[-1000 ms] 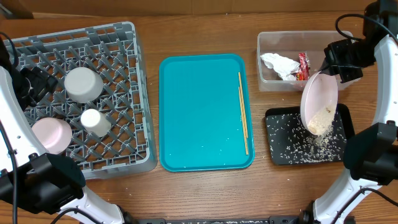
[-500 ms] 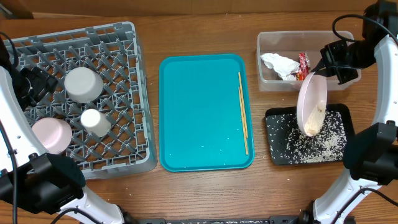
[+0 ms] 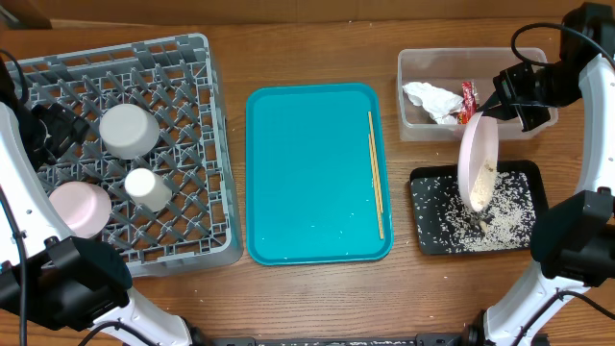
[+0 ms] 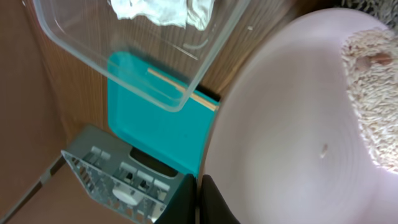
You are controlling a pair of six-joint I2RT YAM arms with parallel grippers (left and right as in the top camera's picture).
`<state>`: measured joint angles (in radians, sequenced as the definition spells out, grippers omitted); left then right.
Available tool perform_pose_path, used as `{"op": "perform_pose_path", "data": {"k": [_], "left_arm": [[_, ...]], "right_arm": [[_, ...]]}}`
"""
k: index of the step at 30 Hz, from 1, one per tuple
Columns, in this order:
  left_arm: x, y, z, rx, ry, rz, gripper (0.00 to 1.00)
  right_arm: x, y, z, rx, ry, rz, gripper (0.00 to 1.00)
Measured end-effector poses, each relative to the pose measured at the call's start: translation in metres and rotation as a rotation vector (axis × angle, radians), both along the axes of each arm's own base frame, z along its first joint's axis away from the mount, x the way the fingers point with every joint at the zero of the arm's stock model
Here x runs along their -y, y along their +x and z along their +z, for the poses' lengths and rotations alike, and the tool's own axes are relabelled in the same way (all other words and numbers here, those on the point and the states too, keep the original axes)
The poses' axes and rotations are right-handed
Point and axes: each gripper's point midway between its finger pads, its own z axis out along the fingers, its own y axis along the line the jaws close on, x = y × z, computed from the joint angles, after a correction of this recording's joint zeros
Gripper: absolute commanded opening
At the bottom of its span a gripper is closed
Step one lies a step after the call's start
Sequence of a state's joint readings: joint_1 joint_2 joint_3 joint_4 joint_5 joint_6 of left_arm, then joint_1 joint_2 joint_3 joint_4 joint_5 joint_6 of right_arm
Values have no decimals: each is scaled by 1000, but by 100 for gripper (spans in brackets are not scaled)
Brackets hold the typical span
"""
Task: Sort waste into correct bins and load items into the dishwasher
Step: 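Tilt the white plate to pour the rice onto the black tray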
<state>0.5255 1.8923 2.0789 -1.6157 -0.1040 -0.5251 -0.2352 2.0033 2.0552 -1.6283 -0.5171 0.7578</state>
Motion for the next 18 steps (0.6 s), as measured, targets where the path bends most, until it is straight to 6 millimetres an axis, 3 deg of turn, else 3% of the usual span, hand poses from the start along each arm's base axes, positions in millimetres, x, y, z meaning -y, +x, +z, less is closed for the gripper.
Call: {"op": "perform_pose_path", "data": {"k": [18], "left_arm": [[0, 0, 0, 0, 0, 0, 100]], "right_arm": [[-12, -11, 11, 6, 94, 56, 3]]}}
